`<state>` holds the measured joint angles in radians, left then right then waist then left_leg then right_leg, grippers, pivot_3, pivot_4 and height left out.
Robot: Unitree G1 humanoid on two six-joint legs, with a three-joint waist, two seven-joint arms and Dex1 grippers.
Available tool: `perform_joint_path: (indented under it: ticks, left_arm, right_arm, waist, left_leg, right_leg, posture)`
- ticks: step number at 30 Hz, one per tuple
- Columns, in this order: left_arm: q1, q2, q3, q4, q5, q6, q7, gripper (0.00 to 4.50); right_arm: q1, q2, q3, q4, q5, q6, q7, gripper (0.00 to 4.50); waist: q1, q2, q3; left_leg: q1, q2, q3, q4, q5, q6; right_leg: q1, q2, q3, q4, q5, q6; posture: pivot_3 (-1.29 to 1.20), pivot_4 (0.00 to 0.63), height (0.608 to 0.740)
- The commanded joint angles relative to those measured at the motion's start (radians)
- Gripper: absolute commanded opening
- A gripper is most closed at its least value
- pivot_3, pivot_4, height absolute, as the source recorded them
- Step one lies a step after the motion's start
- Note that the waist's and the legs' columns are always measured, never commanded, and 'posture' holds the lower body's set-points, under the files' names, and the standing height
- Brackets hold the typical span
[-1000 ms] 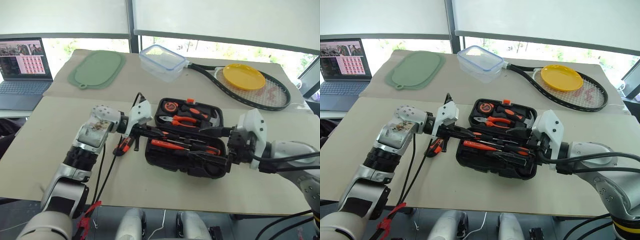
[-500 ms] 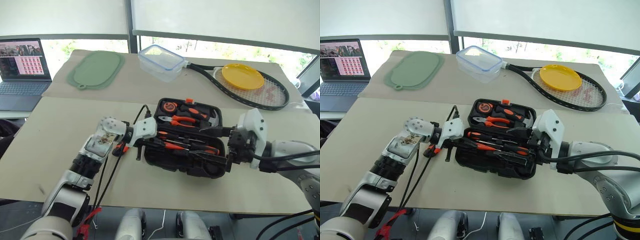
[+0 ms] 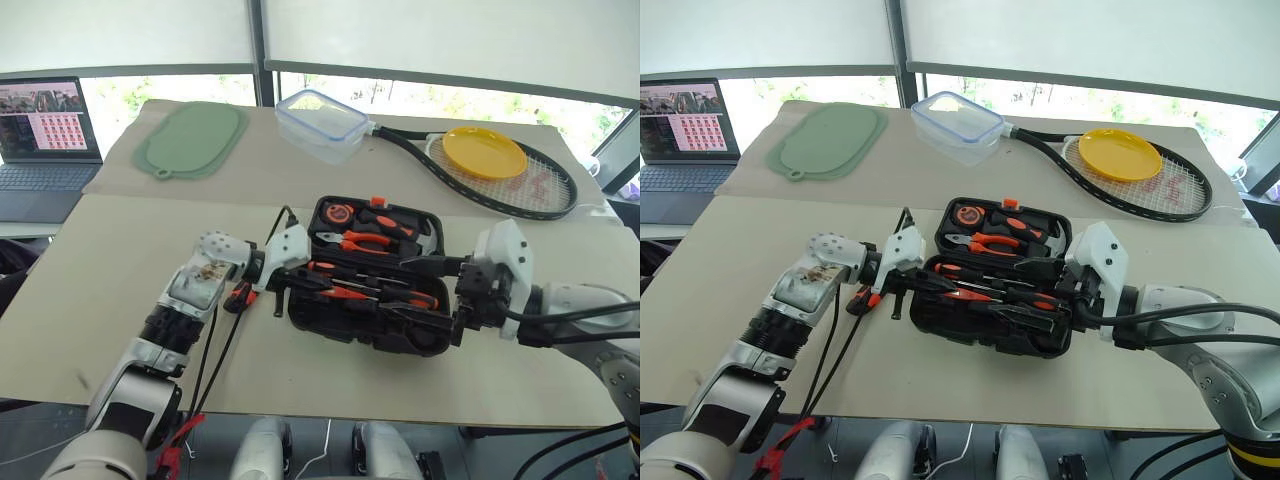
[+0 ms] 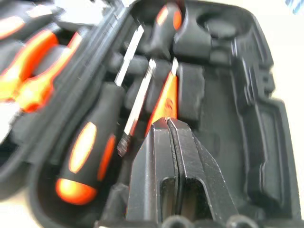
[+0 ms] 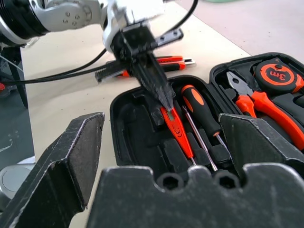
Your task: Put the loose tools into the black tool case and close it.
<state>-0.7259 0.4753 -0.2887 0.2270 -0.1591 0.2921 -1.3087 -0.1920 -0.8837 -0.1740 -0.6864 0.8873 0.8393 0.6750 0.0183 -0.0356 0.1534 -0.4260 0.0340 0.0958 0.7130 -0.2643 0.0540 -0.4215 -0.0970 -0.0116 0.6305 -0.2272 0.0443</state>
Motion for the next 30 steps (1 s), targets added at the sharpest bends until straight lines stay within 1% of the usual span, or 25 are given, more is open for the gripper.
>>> perform_joint_path:
  ticks: [1,10,13,18,22,26,29,30]
  left_arm:
    - [-0.017,-0.012,-0.011,-0.005,0.014,-0.036,0.011,0.06]
    - [-0.006,-0.064,-0.069,0.13,0.113,-0.156,0.081,0.06]
    - [0.011,-0.061,-0.083,0.151,0.135,-0.2,0.083,0.06]
    - [0.011,-0.056,-0.08,0.177,0.146,-0.224,0.087,0.06]
    - [0.022,-0.042,-0.063,0.134,0.122,-0.207,0.067,0.06]
    - [0.041,-0.025,-0.049,0.091,0.124,-0.204,0.088,0.06]
    - [0.046,-0.003,-0.009,0.034,0.1,-0.152,0.106,0.06]
    - [0.047,0.01,0.019,-0.003,0.076,-0.104,0.112,0.06]
  right_arm:
    - [-0.01,0.001,-0.014,-0.009,0.01,-0.007,0.003,4.5]
    - [-0.011,0.002,-0.015,-0.008,0.013,-0.005,0.002,4.5]
    - [-0.01,0.004,-0.016,-0.014,0.018,-0.002,-0.004,4.5]
    - [-0.002,0.003,-0.022,-0.021,0.022,0.001,-0.007,4.5]
    - [-0.006,0.004,-0.018,-0.014,0.021,0.0,-0.004,4.5]
    - [-0.023,0.006,-0.002,0.004,0.009,-0.007,0.005,4.5]
    - [-0.039,0.01,0.012,0.017,0.002,-0.011,0.012,4.5]
    - [-0.046,0.01,0.018,0.02,-0.002,-0.013,0.017,4.5]
  waist:
    - [-0.001,0.0,0.0]
    - [0.0,0.0,0.0]
    - [0.0,0.0,0.0]
    - [-0.002,0.0,0.0]
    - [-0.005,0.0,0.0]
    - [-0.007,0.0,0.0]
    - [-0.008,0.0,0.0]
    - [-0.008,0.0,0.0]
  left_leg:
    - [0.0,0.0,0.0,0.0,0.0,0.0]
    - [0.0,-0.001,0.0,0.0,0.0,0.0]
    - [0.0,0.0,0.0,0.0,0.0,0.0]
    - [0.001,0.0,0.0,0.0,0.0,0.0]
    - [0.001,0.0,0.0,0.0,0.0,0.0]
    - [0.002,0.001,0.0,0.0,0.0,0.0]
    - [0.001,0.001,0.0,-0.001,0.0,0.0]
    - [0.001,0.001,0.0,-0.001,0.0,0.0]
  right_leg:
    - [0.0,0.0,0.0,0.0,0.0,0.0]
    - [0.0,0.0,0.0,0.0,0.0,0.0]
    - [0.0,0.0,0.0,0.0,0.0,0.0]
    - [0.001,0.0,0.0,0.0,0.0,0.0]
    - [0.001,0.0,0.0,0.0,0.0,0.0]
    - [0.001,0.0,0.0,0.0,0.0,0.0]
    - [0.0,0.0,0.001,0.0,0.0,0.0]
    - [0.0,0.0,0.001,0.001,0.0,0.0]
  posture:
    - [0.0,0.15,0.738]
    - [0.0,0.15,0.738]
    - [0.0,0.15,0.738]
    - [0.0,0.15,0.738]
    - [0.0,0.15,0.738]
    - [0.0,0.15,0.738]
    - [0.0,0.15,0.738]
    - [0.0,0.15,0.738]
